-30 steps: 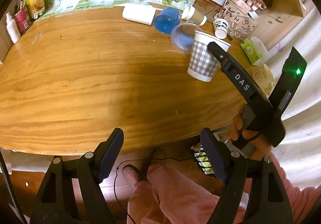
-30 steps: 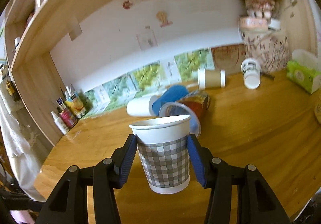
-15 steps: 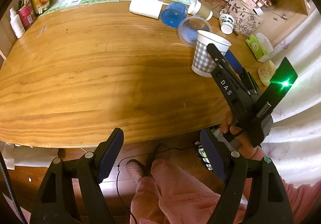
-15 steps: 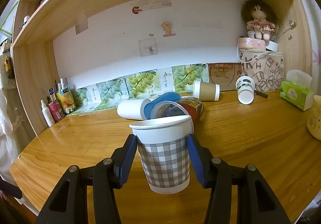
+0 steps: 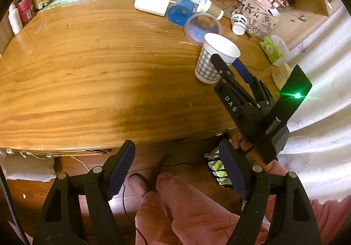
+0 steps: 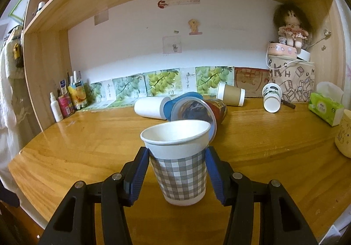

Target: Flip cup upright

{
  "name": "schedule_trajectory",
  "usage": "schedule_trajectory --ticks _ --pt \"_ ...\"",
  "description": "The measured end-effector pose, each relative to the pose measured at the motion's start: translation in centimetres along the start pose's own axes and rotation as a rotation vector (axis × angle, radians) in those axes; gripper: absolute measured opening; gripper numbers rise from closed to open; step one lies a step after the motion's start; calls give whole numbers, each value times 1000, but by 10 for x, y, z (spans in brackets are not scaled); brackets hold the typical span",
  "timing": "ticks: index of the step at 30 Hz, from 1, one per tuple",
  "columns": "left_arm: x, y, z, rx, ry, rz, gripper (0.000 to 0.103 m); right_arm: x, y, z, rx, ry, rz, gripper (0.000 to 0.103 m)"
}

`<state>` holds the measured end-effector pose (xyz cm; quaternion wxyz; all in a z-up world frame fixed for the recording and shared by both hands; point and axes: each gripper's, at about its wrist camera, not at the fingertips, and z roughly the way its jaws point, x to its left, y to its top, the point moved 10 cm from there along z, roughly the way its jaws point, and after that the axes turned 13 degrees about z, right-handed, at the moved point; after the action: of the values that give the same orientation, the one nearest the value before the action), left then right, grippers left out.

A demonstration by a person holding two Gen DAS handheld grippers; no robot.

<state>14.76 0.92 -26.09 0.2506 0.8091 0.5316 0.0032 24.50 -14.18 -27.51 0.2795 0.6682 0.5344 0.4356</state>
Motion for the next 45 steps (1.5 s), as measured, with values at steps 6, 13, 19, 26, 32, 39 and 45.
schedule_trajectory --ticks 6,13,19,26,32,39,45 --pt "-3 -3 -3 -9 -8 -4 82 1 -9 -4 45 4 1 54" --pt "-4 -4 -5 -14 -5 -8 82 1 -17 -9 104 -2 17 55" --pt "-3 0 -14 -49 11 -56 82 -3 -19 -33 171 13 68 64" --pt "-7 11 -36 -112 104 -103 82 -8 2 -84 266 10 96 72" --pt "-19 26 -70 -200 208 -144 82 -10 37 -132 306 19 116 76" --pt "-46 53 -118 -324 306 -125 83 -2 84 -181 293 39 87 80" --pt "-58 63 -149 -432 367 -121 89 3 108 -209 261 72 127 81"
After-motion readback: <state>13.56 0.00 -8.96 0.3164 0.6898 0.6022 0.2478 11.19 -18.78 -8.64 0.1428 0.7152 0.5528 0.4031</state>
